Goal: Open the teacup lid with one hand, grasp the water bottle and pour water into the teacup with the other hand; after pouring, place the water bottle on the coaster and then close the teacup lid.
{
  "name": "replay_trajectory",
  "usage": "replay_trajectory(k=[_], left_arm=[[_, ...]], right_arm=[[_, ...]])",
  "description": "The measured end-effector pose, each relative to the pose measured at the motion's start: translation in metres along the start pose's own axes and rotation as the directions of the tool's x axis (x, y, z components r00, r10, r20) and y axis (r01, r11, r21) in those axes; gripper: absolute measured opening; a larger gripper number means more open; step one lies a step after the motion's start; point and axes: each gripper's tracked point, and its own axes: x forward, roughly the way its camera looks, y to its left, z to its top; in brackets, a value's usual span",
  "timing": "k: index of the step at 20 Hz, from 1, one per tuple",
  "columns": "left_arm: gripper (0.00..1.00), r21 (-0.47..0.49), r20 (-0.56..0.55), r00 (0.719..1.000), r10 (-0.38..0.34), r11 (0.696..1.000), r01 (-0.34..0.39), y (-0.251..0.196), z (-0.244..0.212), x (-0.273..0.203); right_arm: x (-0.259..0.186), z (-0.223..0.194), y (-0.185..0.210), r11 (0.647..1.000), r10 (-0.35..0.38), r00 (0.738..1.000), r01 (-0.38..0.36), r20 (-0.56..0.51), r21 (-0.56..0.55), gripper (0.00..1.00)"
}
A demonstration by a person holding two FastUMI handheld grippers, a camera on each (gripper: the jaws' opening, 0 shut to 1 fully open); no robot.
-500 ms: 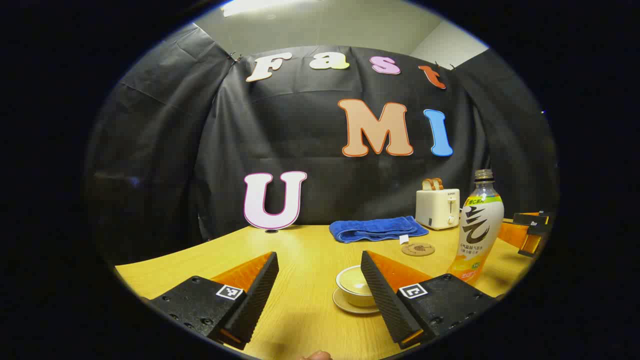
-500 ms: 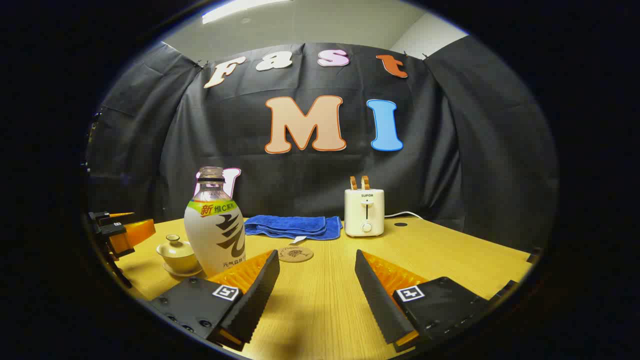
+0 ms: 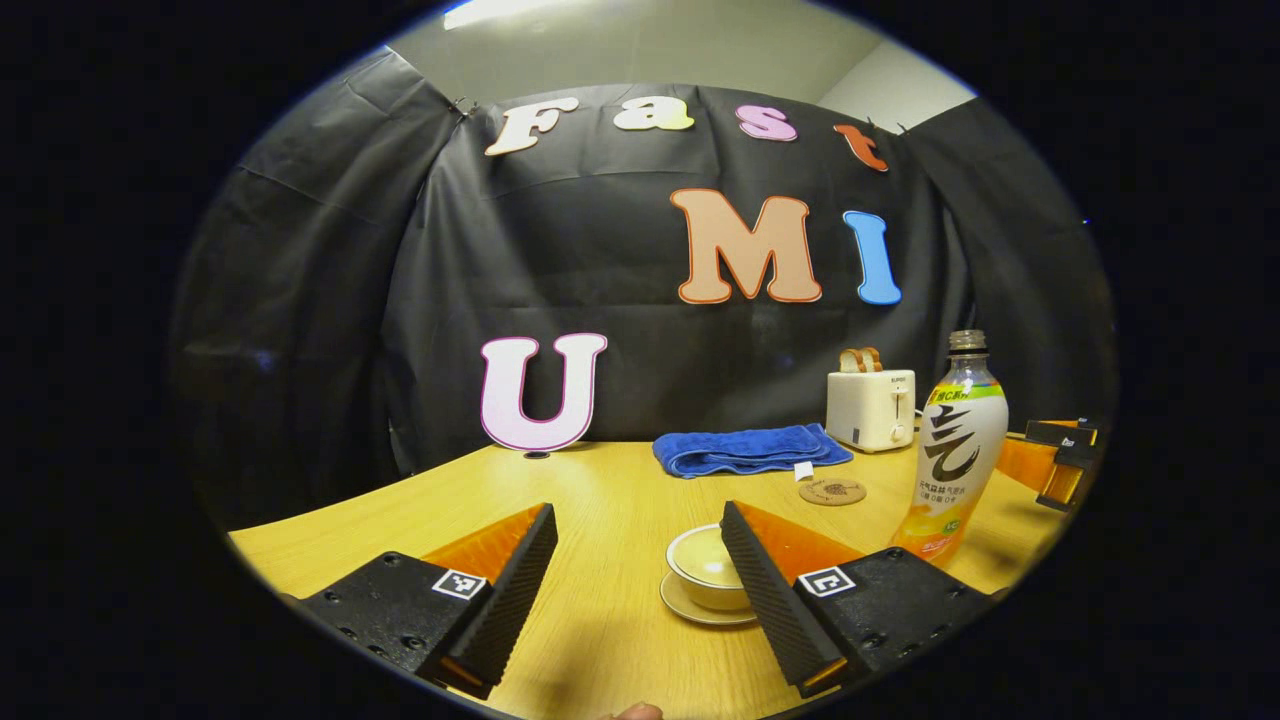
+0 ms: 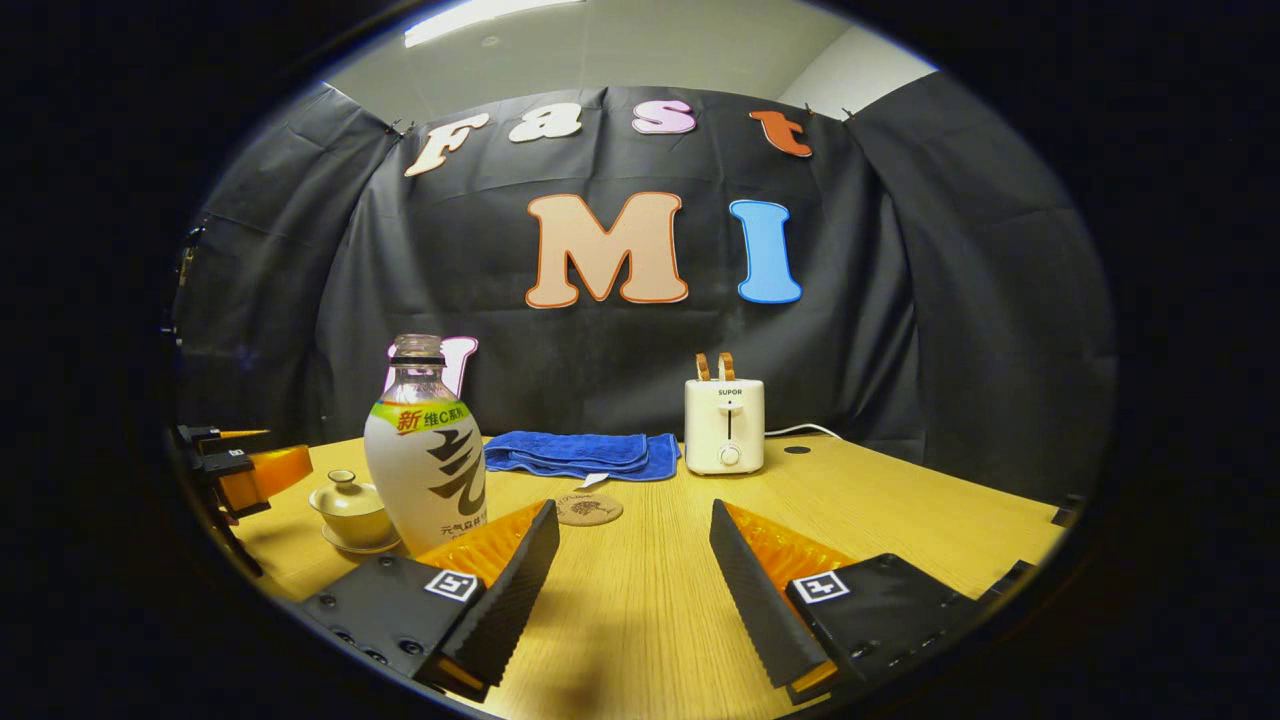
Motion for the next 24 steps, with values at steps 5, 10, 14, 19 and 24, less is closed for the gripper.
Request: replay_trajectory(k=[5, 10, 14, 19, 24], left_arm=[[0.97, 0.001, -0.002, 1.000, 0.000, 1.000, 0.000, 0.000, -0.001, 0.001], [0.97, 0.000, 0.001, 1.000, 0.000, 1.000, 0.000, 0.000, -0.001, 0.000], [0.97, 0.000, 0.003, 1.000, -0.001, 1.000, 0.001, 0.000, 0.000, 0.000], [0.97, -0.001, 0.007, 1.000, -0.001, 1.000, 0.001, 0.000, 0.000, -0.001], [0.97, -0.002, 0.034, 0.998, -0.052, 0.999, 0.052, -0.013, 0.006, -0.001]], right_arm=[[0.001, -0.001, 0.000, 1.000, 0.001, 1.000, -0.001, -0.001, 0.000, 0.94], [0.001, -0.001, -0.001, 1.000, -0.001, 1.000, 0.001, -0.001, -0.001, 0.94], [0.001, -0.002, -0.001, 1.000, -0.002, 1.000, 0.002, -0.001, -0.001, 0.94], [0.001, -0.001, -0.001, 1.000, -0.002, 1.000, 0.002, 0.000, -0.001, 0.94], [0.001, -0.002, -0.002, 1.000, -0.003, 1.000, 0.003, -0.003, 0.000, 0.94]])
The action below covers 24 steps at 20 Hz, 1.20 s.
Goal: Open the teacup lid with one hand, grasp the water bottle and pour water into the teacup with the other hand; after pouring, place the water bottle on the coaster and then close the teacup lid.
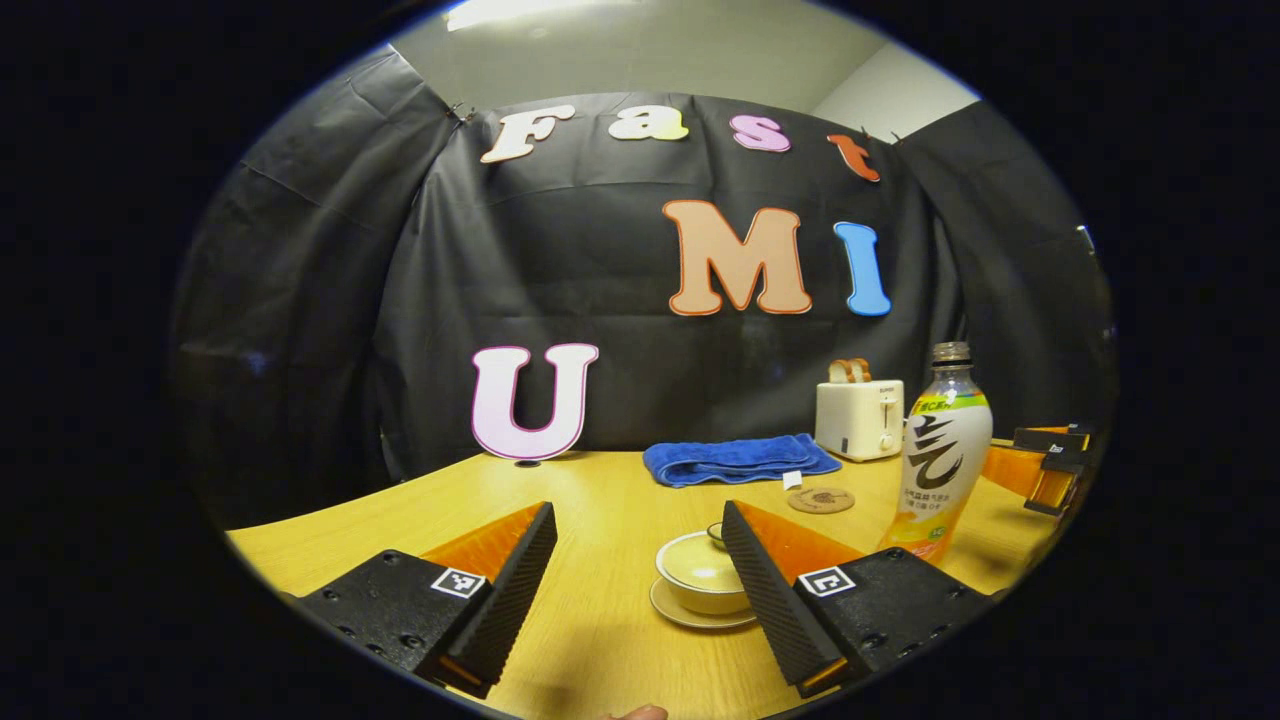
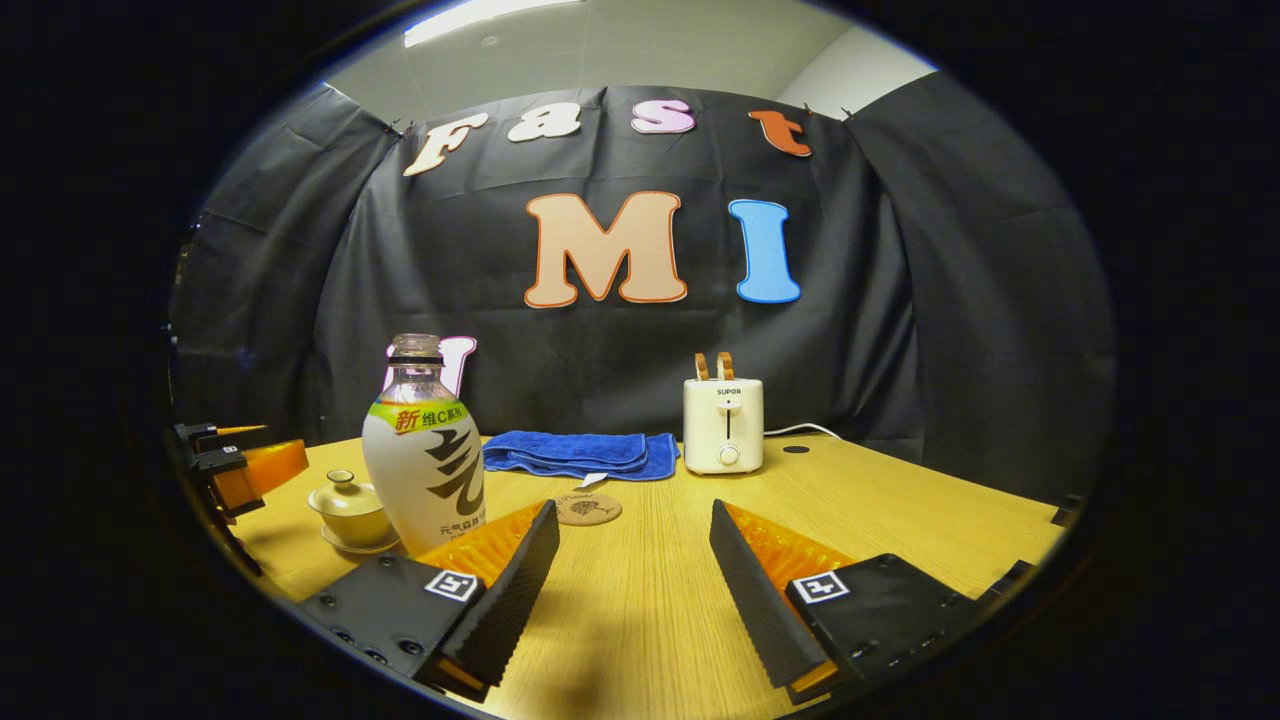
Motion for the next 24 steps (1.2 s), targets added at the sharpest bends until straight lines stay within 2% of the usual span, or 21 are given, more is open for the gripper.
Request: replay_trajectory(k=[5, 6, 10, 12, 14, 15, 16, 17, 20, 24], left_arm=[[0.97, 0.013, -0.050, 0.998, -0.048, 0.999, 0.049, -0.015, -0.007, 0.009], [0.97, 0.021, -0.057, 0.996, -0.061, 0.998, 0.063, -0.020, -0.006, 0.011], [0.97, 0.039, -0.080, 0.991, -0.103, 0.994, 0.107, -0.034, -0.006, 0.020], [0.97, 0.038, -0.105, 0.988, -0.117, 0.992, 0.121, -0.039, -0.011, 0.024], [0.97, 0.026, -0.139, 0.982, -0.127, 0.991, 0.132, -0.043, -0.019, 0.027], [0.97, 0.019, -0.155, 0.979, -0.132, 0.990, 0.136, -0.045, -0.023, 0.029], [0.96, 0.015, -0.172, 0.976, -0.133, 0.990, 0.138, -0.047, -0.026, 0.031], [0.95, 0.015, -0.188, 0.974, -0.130, 0.991, 0.135, -0.046, -0.030, 0.032], [0.86, 0.022, -0.211, 0.970, -0.123, 0.991, 0.131, -0.046, -0.035, 0.035], [0.80, 0.031, -0.238, 0.963, -0.125, 0.990, 0.136, -0.047, -0.042, 0.037]], right_arm=[[0.000, 0.001, 0.001, 1.000, 0.000, 1.000, 0.000, 0.000, 0.001, 0.94], [0.000, 0.001, 0.001, 1.000, 0.001, 1.000, -0.001, 0.000, 0.001, 0.99], [0.001, 0.001, 0.000, 1.000, 0.000, 1.000, 0.000, 0.000, 0.000, 0.97], [0.001, 0.001, 0.001, 1.000, 0.000, 1.000, 0.000, 0.000, 0.000, 0.99], [0.001, 0.001, 0.000, 1.000, 0.000, 1.000, 0.000, 0.000, 0.000, 0.94], [0.001, 0.000, 0.001, 1.000, 0.001, 1.000, -0.001, 0.000, 0.000, 0.97], [0.000, 0.001, 0.001, 1.000, 0.003, 1.000, -0.003, 0.000, 0.001, 0.99], [0.001, 0.000, 0.001, 1.000, 0.004, 1.000, -0.004, 0.000, 0.001, 0.97], [0.001, 0.000, 0.002, 1.000, 0.007, 1.000, -0.007, -0.001, 0.001, 0.94], [0.002, 0.001, 0.001, 1.000, 0.004, 1.000, -0.004, -0.001, 0.001, 0.99]])
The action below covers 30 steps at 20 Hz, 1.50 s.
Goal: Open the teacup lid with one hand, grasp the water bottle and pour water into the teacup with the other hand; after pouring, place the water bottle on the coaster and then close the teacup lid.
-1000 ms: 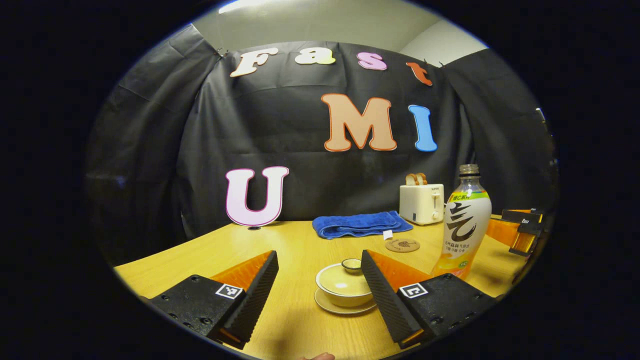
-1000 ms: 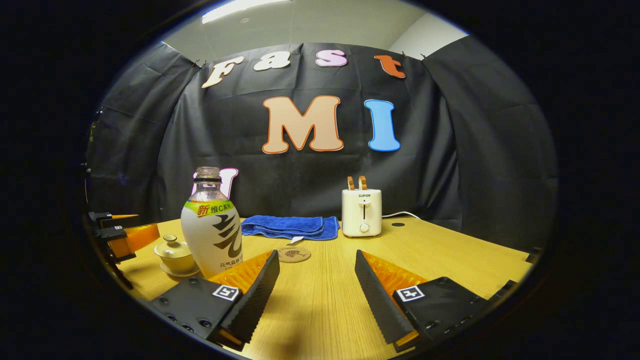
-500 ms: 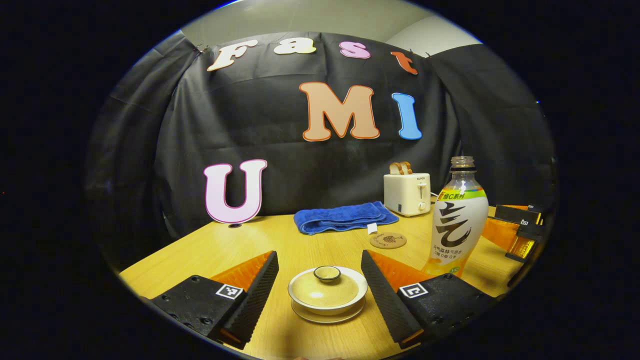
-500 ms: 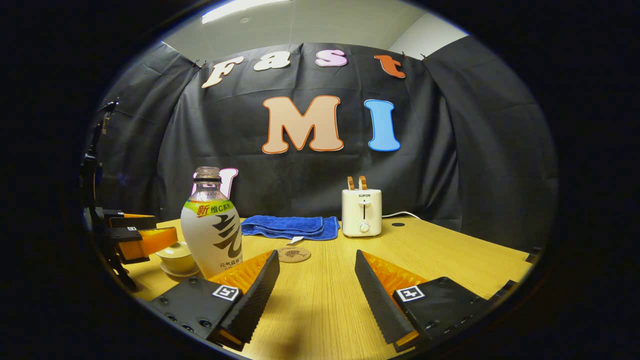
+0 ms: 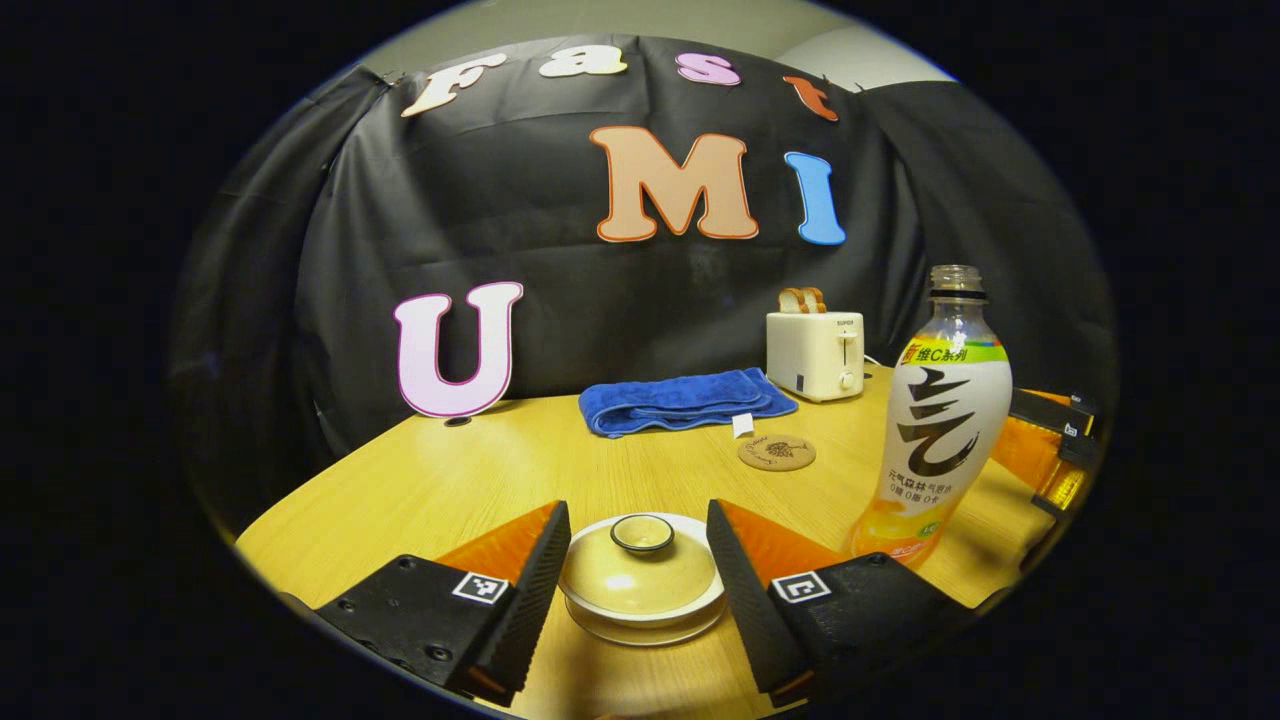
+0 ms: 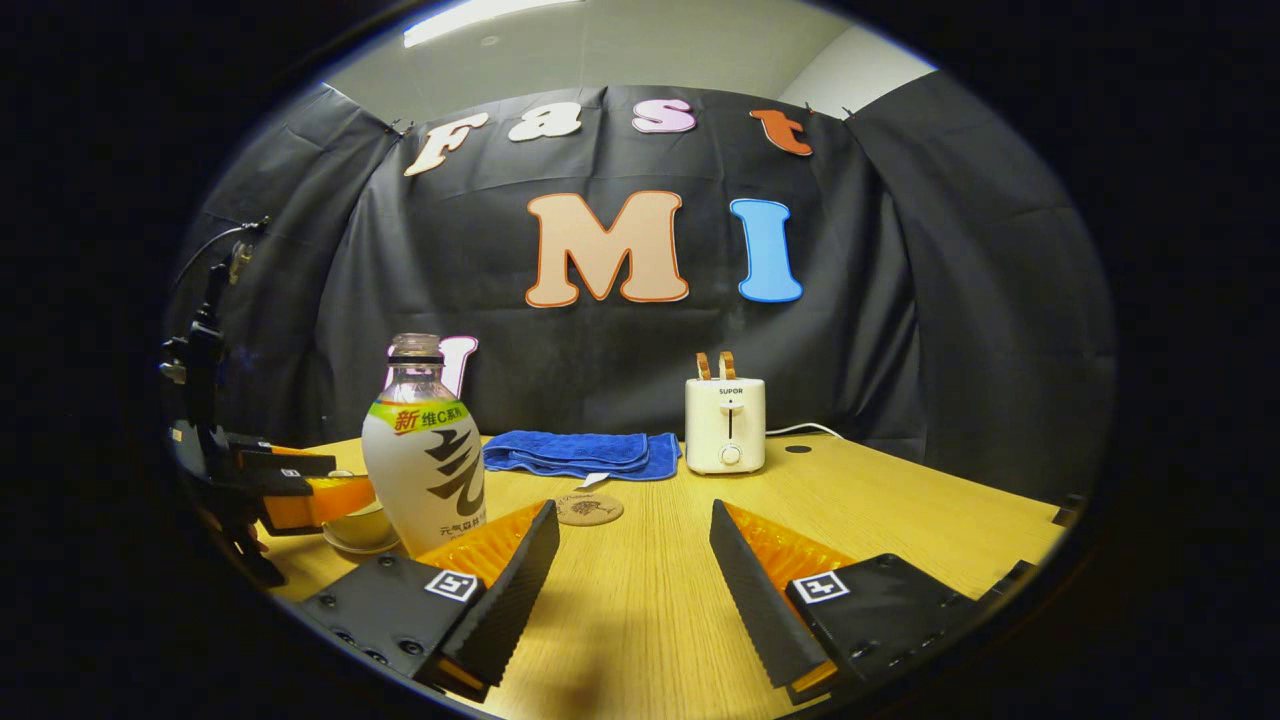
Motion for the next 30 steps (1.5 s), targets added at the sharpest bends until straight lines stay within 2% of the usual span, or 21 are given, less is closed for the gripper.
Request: replay_trajectory(k=[2, 5, 7, 11, 13, 14, 15, 20, 24, 25, 26, 30], left_arm=[[0.76, 0.003, -0.015, 1.000, 0.001, 1.000, -0.001, 0.000, -0.003, 0.001], [0.69, 0.006, -0.012, 1.000, 0.001, 1.000, -0.001, 0.000, -0.002, 0.001], [0.67, 0.019, -0.015, 1.000, 0.000, 1.000, 0.000, 0.000, -0.003, 0.001], [0.60, 0.035, -0.006, 1.000, -0.003, 0.999, 0.003, -0.001, -0.001, 0.001], [0.44, 0.028, 0.008, 1.000, -0.001, 1.000, 0.001, -0.001, 0.002, 0.000], [0.31, 0.028, 0.009, 1.000, -0.003, 1.000, 0.003, -0.003, 0.002, 0.000], [0.28, 0.031, 0.006, 1.000, -0.004, 1.000, 0.004, -0.002, 0.000, 0.000], [0.22, 0.010, 0.019, 1.000, -0.004, 1.000, 0.004, -0.001, 0.003, 0.000], [0.22, -0.005, 0.028, 1.000, 0.010, 1.000, -0.009, 0.003, 0.007, -0.002], [0.22, -0.006, 0.035, 0.999, 0.013, 1.000, -0.013, 0.006, 0.010, -0.003], [0.21, -0.008, 0.043, 0.999, 0.017, 1.000, -0.016, 0.007, 0.013, -0.004], [0.22, -0.009, 0.057, 0.998, 0.019, 1.000, -0.019, 0.011, 0.016, -0.012]], right_arm=[[0.001, -0.001, 0.000, 1.000, -0.001, 1.000, 0.001, 0.001, 0.000, 0.97], [0.002, -0.001, 0.000, 1.000, -0.001, 1.000, 0.001, 0.001, 0.000, 0.99], [0.002, -0.001, -0.001, 1.000, -0.003, 1.000, 0.003, 0.000, 0.000, 0.95], [0.002, -0.001, 0.000, 1.000, -0.004, 1.000, 0.004, 0.002, 0.000, 0.99], [0.003, -0.001, 0.000, 1.000, -0.004, 1.000, 0.004, 0.002, 0.000, 0.99], [0.002, -0.002, -0.001, 1.000, -0.003, 1.000, 0.003, 0.002, 0.000, 0.97], [0.002, -0.002, 0.000, 1.000, -0.004, 1.000, 0.004, 0.003, 0.000, 0.99], [0.003, -0.002, 0.000, 1.000, -0.003, 1.000, 0.003, 0.002, -0.001, 0.97], [0.002, -0.001, 0.000, 1.000, -0.003, 1.000, 0.003, 0.002, -0.001, 0.94], [0.003, -0.001, 0.001, 1.000, 0.003, 1.000, -0.003, 0.002, 0.000, 0.97], [0.002, -0.002, 0.004, 1.000, 0.016, 1.000, -0.016, 0.002, -0.001, 0.94], [-0.001, -0.001, 0.010, 0.999, 0.043, 0.999, -0.043, -0.001, 0.001, 0.97]])
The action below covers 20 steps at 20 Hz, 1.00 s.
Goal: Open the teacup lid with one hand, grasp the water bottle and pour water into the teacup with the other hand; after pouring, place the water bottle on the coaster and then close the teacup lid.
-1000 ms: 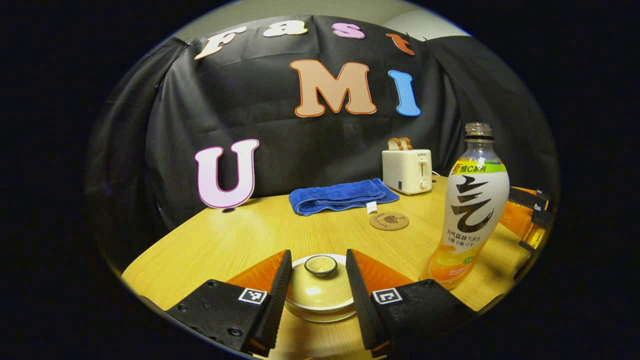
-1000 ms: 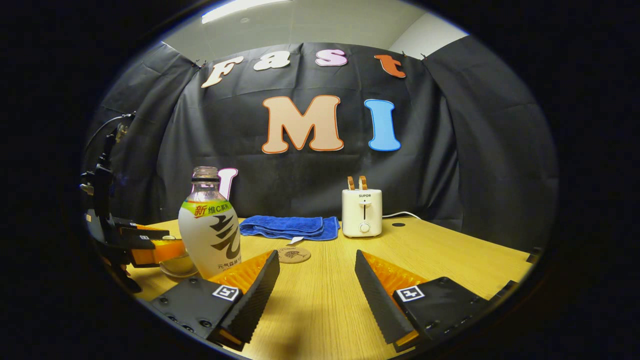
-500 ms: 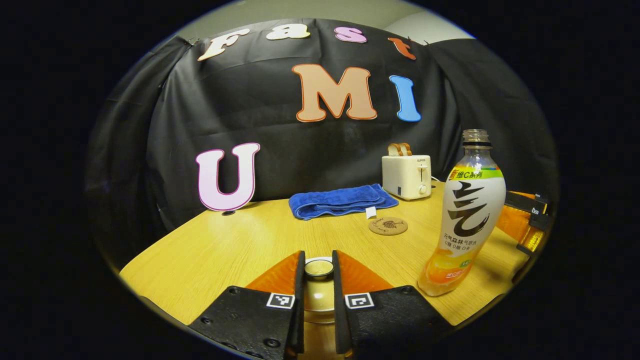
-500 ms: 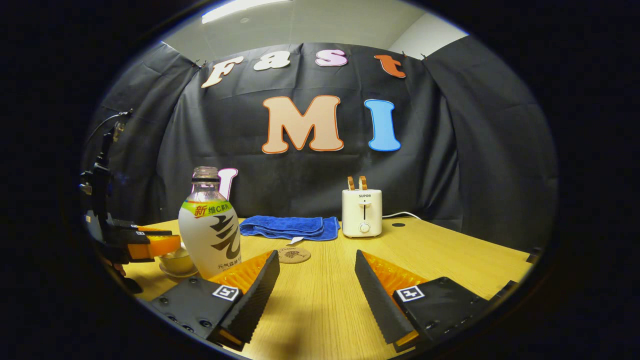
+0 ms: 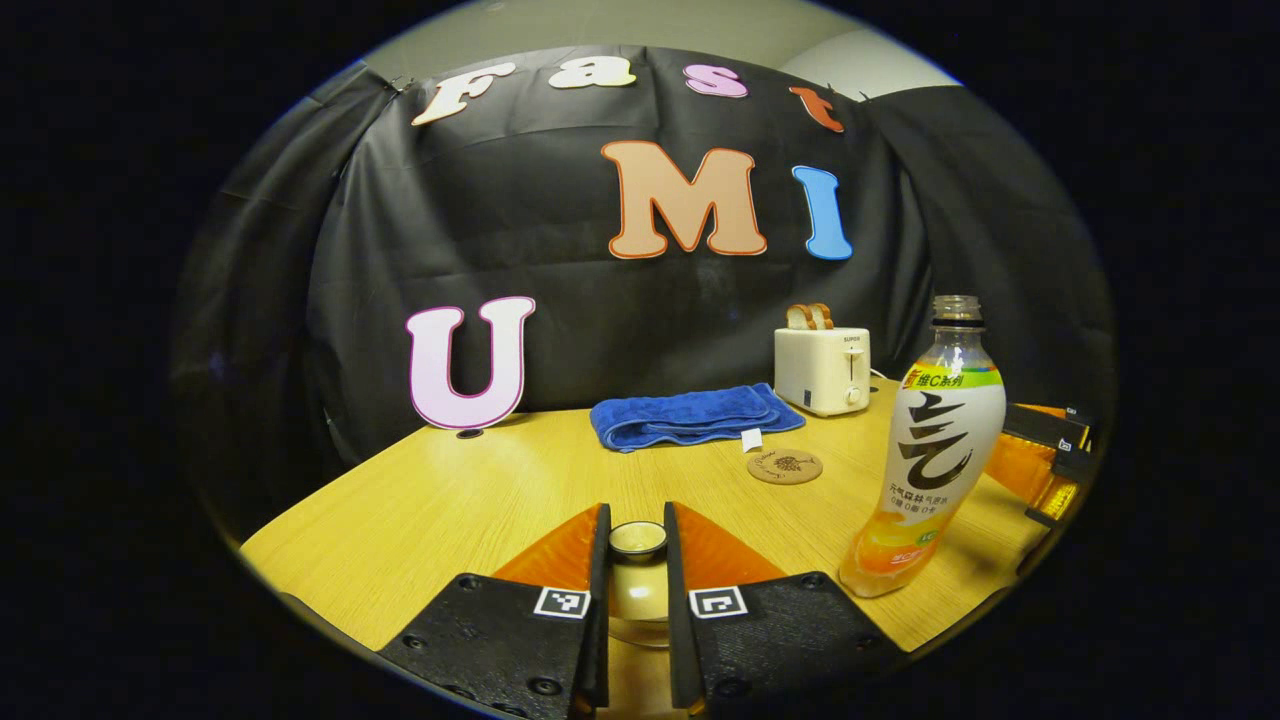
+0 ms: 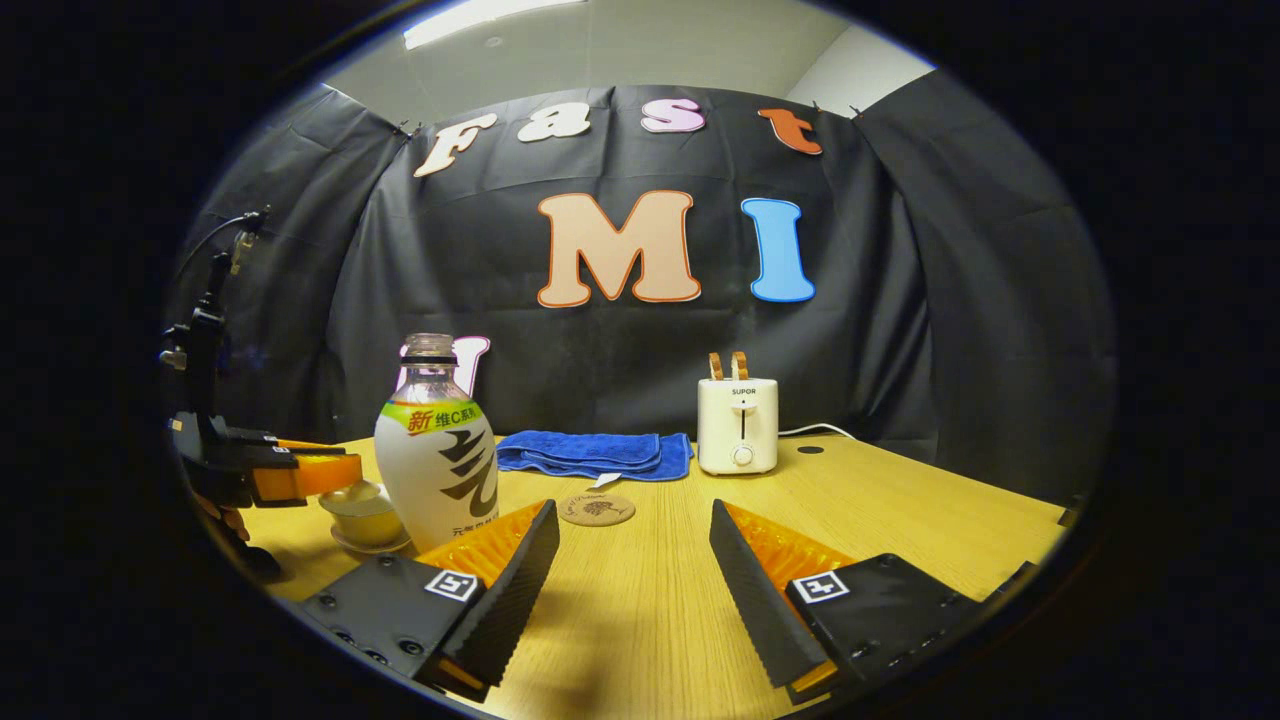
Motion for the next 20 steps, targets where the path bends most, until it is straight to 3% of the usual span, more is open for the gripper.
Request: replay_trajectory(k=[6, 7, 10, 15, 20], left_arm=[[0.21, 0.000, 0.026, 1.000, 0.012, 1.000, -0.012, 0.009, 0.007, -0.010], [0.21, 0.001, 0.027, 1.000, 0.010, 1.000, -0.010, 0.010, 0.008, -0.012], [0.21, -0.002, 0.030, 0.999, 0.011, 1.000, -0.011, 0.012, 0.007, -0.015], [0.21, -0.027, 0.031, 0.999, 0.018, 0.999, -0.018, 0.022, 0.007, -0.023], [0.21, -0.054, 0.032, 0.999, 0.039, 0.998, -0.038, 0.038, 0.007, -0.030]], right_arm=[[-0.015, 0.001, 0.014, 0.999, 0.051, 0.999, -0.051, 0.002, 0.002, 0.94], [-0.017, -0.001, 0.017, 0.998, 0.059, 0.998, -0.059, -0.003, 0.003, 0.99], [-0.025, -0.003, 0.024, 0.996, 0.089, 0.996, -0.088, -0.020, 0.027, 0.94], [-0.030, -0.007, 0.044, 0.986, 0.151, 0.987, -0.147, -0.045, 0.077, 0.94], [-0.032, -0.008, 0.072, 0.977, 0.211, 0.977, -0.209, -0.041, 0.050, 0.94]])
